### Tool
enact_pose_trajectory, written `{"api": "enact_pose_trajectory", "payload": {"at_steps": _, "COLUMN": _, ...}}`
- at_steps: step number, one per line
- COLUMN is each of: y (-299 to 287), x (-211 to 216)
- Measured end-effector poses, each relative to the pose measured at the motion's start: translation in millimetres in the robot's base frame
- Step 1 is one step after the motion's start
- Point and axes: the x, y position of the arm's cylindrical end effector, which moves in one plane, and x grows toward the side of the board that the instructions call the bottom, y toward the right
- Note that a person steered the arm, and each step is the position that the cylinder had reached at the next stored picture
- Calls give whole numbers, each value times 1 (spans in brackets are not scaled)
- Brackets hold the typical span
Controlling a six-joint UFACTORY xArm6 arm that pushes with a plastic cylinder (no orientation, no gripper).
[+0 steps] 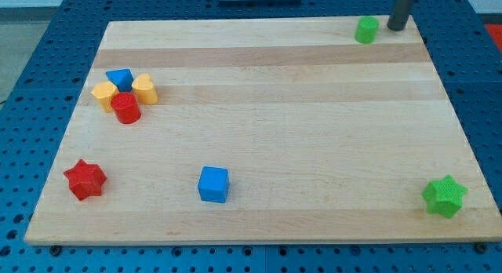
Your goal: Push green circle to yellow heart
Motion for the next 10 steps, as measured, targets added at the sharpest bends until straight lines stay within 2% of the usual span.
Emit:
{"api": "enact_pose_trajectory", "payload": {"at_steps": 2, "y": -84, "x": 32}}
{"api": "enact_pose_trajectory", "payload": {"at_steps": 4, "y": -105, "x": 63}}
{"api": "enact_pose_trajectory", "payload": {"at_steps": 9, "y": -135, "x": 66}}
{"api": "enact_pose_trajectory", "payload": {"at_steps": 10, "y": -172, "x": 71}}
